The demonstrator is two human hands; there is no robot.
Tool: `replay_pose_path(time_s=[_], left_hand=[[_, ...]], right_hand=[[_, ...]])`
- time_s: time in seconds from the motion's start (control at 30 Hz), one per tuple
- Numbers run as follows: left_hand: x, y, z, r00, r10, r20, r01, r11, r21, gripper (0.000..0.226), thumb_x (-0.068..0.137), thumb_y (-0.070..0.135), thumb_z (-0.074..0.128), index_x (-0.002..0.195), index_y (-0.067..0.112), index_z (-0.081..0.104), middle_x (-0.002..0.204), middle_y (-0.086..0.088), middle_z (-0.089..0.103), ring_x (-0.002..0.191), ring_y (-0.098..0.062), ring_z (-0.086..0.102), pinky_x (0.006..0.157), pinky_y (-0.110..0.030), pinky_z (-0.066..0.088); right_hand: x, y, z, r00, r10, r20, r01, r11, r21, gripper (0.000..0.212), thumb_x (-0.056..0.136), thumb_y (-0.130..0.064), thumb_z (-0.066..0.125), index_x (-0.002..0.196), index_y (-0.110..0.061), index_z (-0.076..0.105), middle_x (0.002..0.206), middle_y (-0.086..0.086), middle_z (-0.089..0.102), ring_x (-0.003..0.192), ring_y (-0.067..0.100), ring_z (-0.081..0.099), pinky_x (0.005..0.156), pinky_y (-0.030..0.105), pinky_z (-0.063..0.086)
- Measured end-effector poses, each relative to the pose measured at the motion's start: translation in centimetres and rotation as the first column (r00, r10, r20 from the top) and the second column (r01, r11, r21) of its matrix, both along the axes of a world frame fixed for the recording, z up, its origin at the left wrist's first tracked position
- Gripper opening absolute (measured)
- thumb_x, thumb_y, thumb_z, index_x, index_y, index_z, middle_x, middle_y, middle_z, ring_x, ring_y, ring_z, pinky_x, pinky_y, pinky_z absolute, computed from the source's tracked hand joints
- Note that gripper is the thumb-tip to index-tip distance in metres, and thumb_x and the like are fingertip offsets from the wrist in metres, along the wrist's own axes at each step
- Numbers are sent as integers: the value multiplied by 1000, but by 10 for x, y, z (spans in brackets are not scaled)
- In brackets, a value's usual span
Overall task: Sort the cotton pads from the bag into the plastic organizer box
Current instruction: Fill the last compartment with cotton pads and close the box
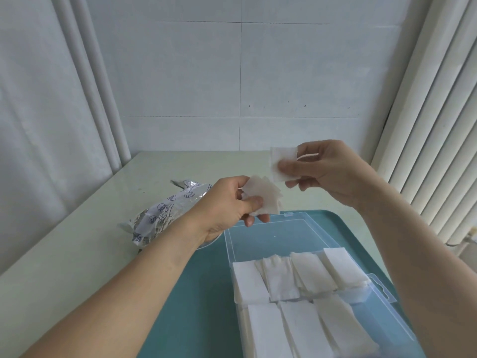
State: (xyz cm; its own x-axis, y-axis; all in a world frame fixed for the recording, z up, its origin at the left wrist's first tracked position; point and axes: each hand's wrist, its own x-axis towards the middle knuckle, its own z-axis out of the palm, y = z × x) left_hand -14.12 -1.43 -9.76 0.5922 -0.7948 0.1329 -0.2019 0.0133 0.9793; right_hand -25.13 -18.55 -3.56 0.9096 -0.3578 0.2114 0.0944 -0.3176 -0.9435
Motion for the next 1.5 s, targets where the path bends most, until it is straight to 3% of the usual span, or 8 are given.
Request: replay_pose_path(time_s=[0.13,0.47,0.57,0.77,0.93,1.0,1.33,1.5], left_hand=[[-1,-4,2,996,47,-74,-55,992,-114,18,97,-3,55,114,-3,61,94,-18,71,74,-25,72,58,-25,53],[-2,6,10,984,-151,97,138,982,128,15,94,-3,60,109,-5,62,92,-17,72,74,-18,68,62,-25,50],[-4,6,10,981,-163,100,147,978,148,12,95,-4,59,106,-5,63,90,-15,73,77,-20,71,62,-26,52],[-1,7,8,996,-64,-56,69,994,88,22,95,-10,53,115,-3,61,91,-18,72,75,-23,71,60,-23,54],[-1,0,6,985,120,-127,-130,989,-75,27,94,-16,49,105,3,65,97,-17,71,74,-23,72,66,-26,59],[0,-2,6,978,158,-133,-172,981,-96,25,93,-16,50,105,0,65,98,-20,71,76,-25,71,68,-28,60],[-6,0,13,995,-39,-89,34,998,-57,22,101,-3,46,112,-3,65,105,-24,70,86,-27,69,78,-31,60],[-9,-4,14,959,9,-284,-61,983,-174,30,106,5,37,106,-3,66,108,-24,70,96,-37,71,82,-35,60]], right_hand=[[1,5,-5,980,21,-197,-52,987,-155,10,77,-13,85,76,-8,77,75,13,76,64,23,72,65,29,61],[12,13,-15,996,-26,-89,-31,811,-585,30,75,-20,87,101,-30,75,72,-10,70,54,2,57,56,18,48],[13,13,-18,997,-19,-81,-36,777,-628,21,75,-28,86,91,-38,75,84,-10,66,67,8,56,68,32,54],[15,6,-16,992,-56,115,104,882,-459,18,77,-22,86,75,-34,73,89,-5,72,74,8,63,69,24,50],[5,4,-1,991,-14,131,-6,989,150,10,78,-10,80,79,-9,70,76,7,75,68,21,69,65,28,59],[2,5,1,997,59,44,-66,978,199,14,72,-14,80,79,-8,69,74,8,72,63,19,67,57,24,55],[14,11,-18,994,-107,10,93,811,-578,28,80,-20,83,104,-31,75,77,-6,66,54,4,59,56,11,45],[19,10,-24,975,-219,23,203,849,-488,23,78,-33,85,97,-30,72,79,-7,69,55,4,59,60,21,46]])
